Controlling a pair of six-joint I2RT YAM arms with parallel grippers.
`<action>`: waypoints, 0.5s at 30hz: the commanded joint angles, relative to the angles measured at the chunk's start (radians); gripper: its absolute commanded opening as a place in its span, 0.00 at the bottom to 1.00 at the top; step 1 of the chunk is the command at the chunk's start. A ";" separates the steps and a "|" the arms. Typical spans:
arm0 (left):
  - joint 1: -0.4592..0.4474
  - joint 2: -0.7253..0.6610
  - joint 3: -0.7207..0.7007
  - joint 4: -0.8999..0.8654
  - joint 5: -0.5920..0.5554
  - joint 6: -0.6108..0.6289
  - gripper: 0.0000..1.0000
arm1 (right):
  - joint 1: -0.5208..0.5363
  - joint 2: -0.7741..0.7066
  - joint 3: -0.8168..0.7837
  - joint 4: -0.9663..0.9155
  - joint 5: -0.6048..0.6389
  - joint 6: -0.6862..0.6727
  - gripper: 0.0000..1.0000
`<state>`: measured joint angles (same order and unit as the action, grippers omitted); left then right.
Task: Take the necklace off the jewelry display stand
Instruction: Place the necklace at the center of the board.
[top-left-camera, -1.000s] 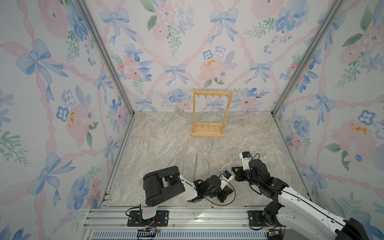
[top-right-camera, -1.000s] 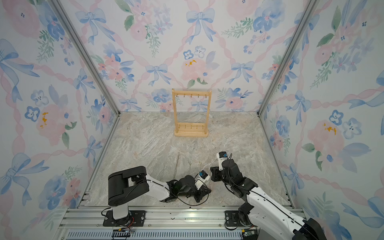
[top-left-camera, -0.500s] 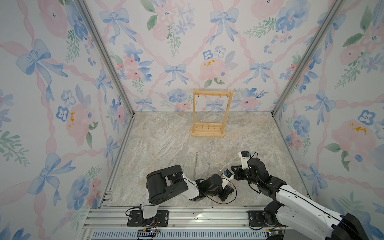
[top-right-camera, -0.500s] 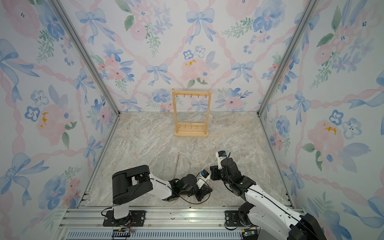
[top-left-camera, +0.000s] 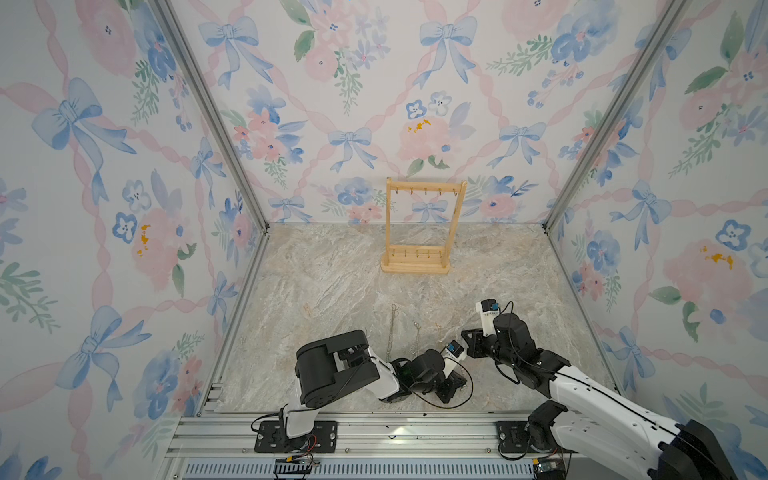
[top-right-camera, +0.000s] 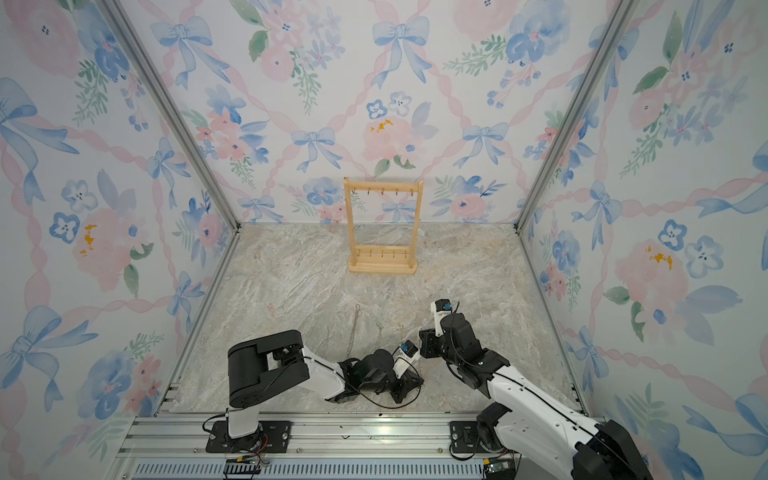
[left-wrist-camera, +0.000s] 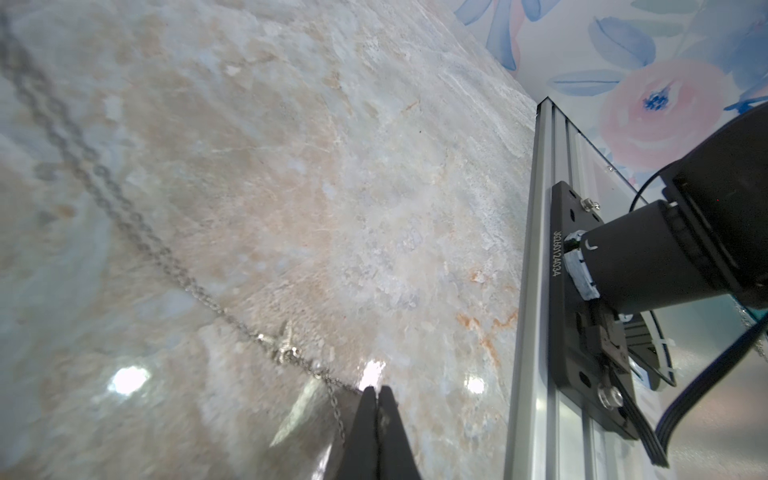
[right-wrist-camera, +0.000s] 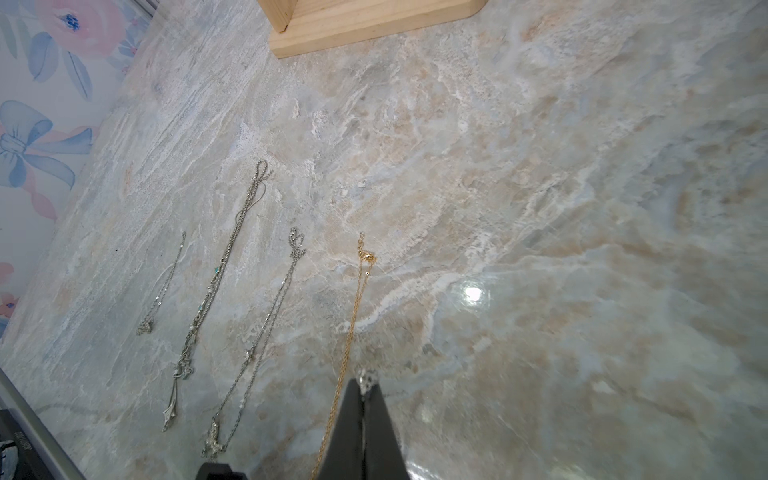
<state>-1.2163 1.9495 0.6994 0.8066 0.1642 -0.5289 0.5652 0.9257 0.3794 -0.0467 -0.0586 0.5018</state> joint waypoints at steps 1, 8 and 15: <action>0.009 0.002 -0.022 -0.006 -0.018 -0.006 0.03 | -0.011 0.018 0.033 0.021 0.002 -0.020 0.00; 0.007 0.004 -0.043 -0.006 -0.018 -0.011 0.02 | -0.028 0.079 0.064 0.048 0.007 -0.032 0.00; 0.000 -0.006 -0.047 -0.007 -0.024 -0.011 0.02 | -0.049 0.180 0.100 0.085 0.009 -0.044 0.00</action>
<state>-1.2167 1.9491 0.6796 0.8333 0.1535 -0.5289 0.5285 1.0779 0.4515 0.0059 -0.0578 0.4782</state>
